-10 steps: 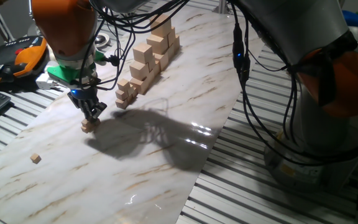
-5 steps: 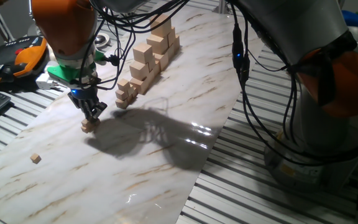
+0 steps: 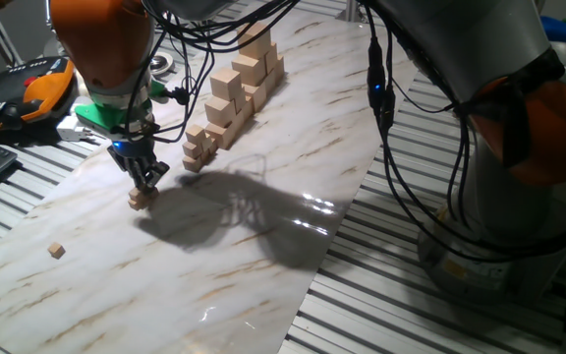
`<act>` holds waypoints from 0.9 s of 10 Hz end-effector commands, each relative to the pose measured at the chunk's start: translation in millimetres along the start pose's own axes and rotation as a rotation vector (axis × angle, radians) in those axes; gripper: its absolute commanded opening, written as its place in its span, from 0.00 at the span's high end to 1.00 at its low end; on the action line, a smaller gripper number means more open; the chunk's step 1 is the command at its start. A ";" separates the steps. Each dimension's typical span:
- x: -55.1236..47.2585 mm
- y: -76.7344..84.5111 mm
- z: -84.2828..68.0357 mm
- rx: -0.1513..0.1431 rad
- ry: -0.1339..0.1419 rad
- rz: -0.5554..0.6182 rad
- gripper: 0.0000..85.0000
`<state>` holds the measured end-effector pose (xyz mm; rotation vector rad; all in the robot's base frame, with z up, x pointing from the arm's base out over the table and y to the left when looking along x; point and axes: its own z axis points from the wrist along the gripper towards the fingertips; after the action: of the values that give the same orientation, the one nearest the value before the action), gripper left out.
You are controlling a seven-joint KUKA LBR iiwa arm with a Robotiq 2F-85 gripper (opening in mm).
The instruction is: Stack the blocks into a pyramid shape
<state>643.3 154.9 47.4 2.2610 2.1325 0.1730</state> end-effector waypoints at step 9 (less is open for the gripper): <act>0.1 -0.5 -1.0 0.009 0.010 -0.005 0.60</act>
<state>642.8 154.9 48.5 2.2661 2.1469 0.1750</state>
